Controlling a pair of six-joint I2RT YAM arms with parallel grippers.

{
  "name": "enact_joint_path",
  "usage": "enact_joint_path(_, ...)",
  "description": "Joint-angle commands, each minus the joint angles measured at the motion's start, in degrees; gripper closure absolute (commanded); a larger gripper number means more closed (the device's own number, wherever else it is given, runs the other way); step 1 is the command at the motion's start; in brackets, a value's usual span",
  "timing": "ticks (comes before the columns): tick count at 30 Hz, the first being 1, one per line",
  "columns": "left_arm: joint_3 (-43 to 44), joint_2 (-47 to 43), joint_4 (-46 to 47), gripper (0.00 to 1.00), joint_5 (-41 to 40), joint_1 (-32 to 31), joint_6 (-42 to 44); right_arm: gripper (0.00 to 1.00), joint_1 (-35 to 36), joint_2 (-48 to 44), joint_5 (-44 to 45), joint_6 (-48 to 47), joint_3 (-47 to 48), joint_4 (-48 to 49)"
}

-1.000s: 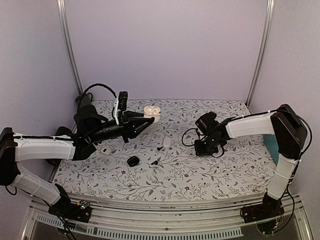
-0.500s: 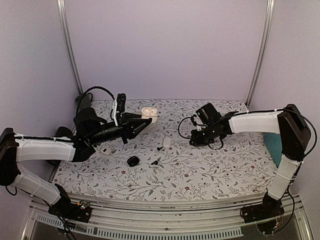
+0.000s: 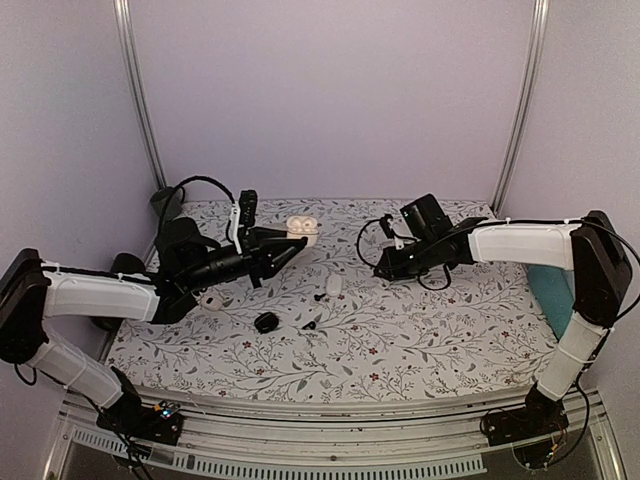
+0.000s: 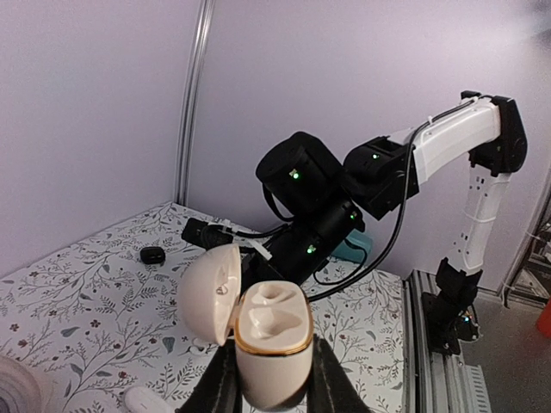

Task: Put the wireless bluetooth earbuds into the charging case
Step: Pick up the left earbud from the center of the board, then insert the left earbud into the left side groove of the charging case.

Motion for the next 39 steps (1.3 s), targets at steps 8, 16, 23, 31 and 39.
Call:
enact_joint_path(8, 2.2, 2.1, 2.5, 1.00, -2.0, 0.6, 1.2, 0.85, -1.1, -3.6, -4.5, -2.1, 0.0, 3.3)
enact_joint_path(16, 2.5, 5.8, 5.1, 1.00, -3.7, 0.8, 1.5, 0.85, -1.2, -6.2, -6.2, -1.5, 0.6, 3.7)
enact_joint_path(23, 3.4, 10.1, 10.5, 1.00, -3.6, 0.7, 1.5, 0.84, -1.2, -12.2, -8.9, 1.2, -1.4, 8.1)
enact_joint_path(31, 7.0, 16.0, 12.3, 1.00, -7.6, -1.3, 5.7, 0.84, -1.2, -18.0, -13.1, 8.1, -5.4, 17.6)
enact_joint_path(39, 11.2, 21.4, 15.4, 1.00, -11.0, -4.1, 7.3, 0.84, -1.1, -19.7, -15.1, 13.5, -6.7, 25.1)
